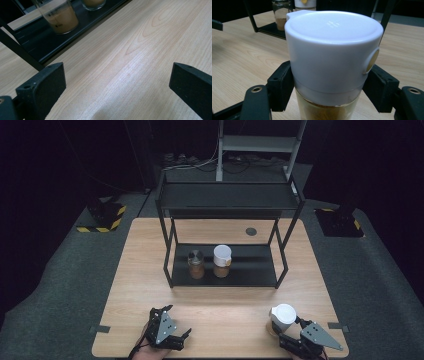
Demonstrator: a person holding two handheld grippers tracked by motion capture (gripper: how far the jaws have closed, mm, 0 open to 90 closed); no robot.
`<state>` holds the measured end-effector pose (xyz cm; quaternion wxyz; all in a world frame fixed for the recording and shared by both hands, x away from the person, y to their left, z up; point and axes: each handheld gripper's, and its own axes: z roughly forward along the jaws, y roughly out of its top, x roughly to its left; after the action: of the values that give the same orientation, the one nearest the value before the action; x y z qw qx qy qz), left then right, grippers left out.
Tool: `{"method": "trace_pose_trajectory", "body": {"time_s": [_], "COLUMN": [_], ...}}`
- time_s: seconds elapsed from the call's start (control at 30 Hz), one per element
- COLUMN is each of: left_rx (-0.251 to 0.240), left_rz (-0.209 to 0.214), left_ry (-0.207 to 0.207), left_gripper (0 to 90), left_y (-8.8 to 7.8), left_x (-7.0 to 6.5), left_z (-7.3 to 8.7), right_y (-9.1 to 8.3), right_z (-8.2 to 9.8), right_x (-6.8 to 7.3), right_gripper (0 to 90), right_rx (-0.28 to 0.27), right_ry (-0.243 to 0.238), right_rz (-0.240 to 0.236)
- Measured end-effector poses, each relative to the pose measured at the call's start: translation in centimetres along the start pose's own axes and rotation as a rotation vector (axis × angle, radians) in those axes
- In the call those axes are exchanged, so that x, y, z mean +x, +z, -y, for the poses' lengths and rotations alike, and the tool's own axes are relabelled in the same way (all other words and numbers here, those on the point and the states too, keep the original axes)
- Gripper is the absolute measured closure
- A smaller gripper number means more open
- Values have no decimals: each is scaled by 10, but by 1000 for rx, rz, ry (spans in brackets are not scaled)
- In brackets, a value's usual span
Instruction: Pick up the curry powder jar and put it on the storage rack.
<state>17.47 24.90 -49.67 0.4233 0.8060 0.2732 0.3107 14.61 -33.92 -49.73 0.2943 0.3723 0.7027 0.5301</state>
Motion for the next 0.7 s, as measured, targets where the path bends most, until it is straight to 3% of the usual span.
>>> {"method": "trace_pose_trajectory", "body": {"time_s": [0.7], "left_rx": [6], "left_rz": [11], "left_ry": [5], "left_gripper": [11], "left_y": [1], "left_x": [2], "left_z": [-1], "right_y": [12], "right_z": [-10], "right_x": [9], "right_gripper": [304], "right_rx": [-39], "right_ry": [-10], "right_rz": [-8]}}
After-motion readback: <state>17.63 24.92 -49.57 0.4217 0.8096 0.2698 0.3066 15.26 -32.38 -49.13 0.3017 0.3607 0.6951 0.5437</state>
